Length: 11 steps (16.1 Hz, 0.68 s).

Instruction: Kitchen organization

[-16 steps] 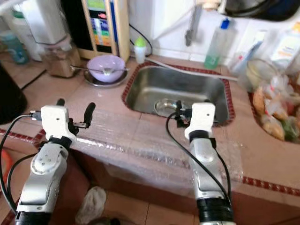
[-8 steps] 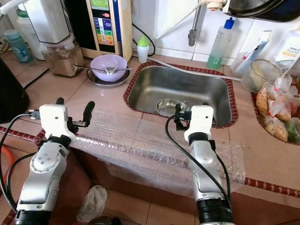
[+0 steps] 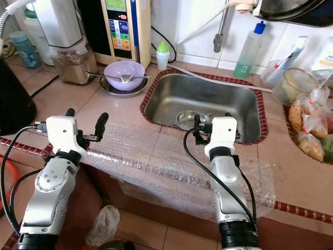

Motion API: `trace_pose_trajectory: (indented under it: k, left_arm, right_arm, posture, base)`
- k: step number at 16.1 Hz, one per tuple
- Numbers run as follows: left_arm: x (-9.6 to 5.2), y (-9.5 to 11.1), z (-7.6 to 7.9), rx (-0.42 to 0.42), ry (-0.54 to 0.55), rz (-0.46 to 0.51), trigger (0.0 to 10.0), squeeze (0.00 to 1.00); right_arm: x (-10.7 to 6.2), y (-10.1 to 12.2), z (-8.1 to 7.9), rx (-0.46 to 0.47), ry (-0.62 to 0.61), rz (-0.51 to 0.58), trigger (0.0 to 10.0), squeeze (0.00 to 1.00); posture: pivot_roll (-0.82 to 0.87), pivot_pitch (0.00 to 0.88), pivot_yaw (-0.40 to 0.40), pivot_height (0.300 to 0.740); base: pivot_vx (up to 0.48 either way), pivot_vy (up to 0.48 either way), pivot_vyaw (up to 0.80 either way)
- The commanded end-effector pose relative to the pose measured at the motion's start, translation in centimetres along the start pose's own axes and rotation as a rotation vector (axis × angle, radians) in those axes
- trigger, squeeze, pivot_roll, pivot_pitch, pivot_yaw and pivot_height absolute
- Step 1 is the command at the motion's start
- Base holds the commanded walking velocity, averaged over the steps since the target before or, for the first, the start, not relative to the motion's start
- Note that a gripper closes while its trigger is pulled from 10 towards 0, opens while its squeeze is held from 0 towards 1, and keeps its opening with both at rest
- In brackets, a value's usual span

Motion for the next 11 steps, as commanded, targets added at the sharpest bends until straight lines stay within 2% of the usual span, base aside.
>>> trace_pose_trajectory:
  k: [1,5,7,9,11]
  left_arm:
    - [0.1,0.0,0.1,-0.004,-0.006,-0.001,10.0,0.00]
    - [0.0,-0.1,0.3,-0.010,-0.013,-0.011,10.0,0.00]
    - [-0.1,-0.2,0.5,-0.014,-0.007,-0.022,10.0,0.00]
    - [0.1,-0.4,0.6,-0.019,0.000,-0.032,10.0,0.00]
    - [0.6,-0.1,0.5,-0.026,0.012,-0.034,10.0,0.00]
  right_arm:
    - [0.0,0.1,-0.1,0.009,0.004,0.006,10.0,0.00]
    - [-0.2,0.1,-0.2,0.013,0.015,0.004,10.0,0.00]
    - [-0.7,0.1,-0.1,0.015,0.021,0.000,10.0,0.00]
    - [-1.7,-0.4,0.0,0.010,0.025,-0.026,10.0,0.00]
    - [-2.9,-0.6,0.2,0.004,0.022,-0.044,10.0,0.00]
  posture:
    - [0.01,0.000,0.023,0.740]
    - [0.00,0.000,0.023,0.740]
    - [0.00,0.000,0.024,0.740]
    - [-0.02,0.000,0.027,0.740]
    - [-0.05,0.039,0.038,0.740]
  base:
    - [0.262,0.000,0.00]
    - [0.270,0.000,0.00]
    - [0.000,0.000,0.00]
    - [0.000,0.000,0.00]
    - [0.000,0.000,0.00]
Point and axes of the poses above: a point about 5 cm out from each wrist's last joint towards the gripper, its own x axis pointing out of the wrist towards the gripper, its own y axis along the axis of the wrist's last joint, z = x × y, the point moved 2 cm from there along x, pointing out of the wrist towards the gripper, and after that the axes turned 5 degrees about -x, right-handed, at the moved point
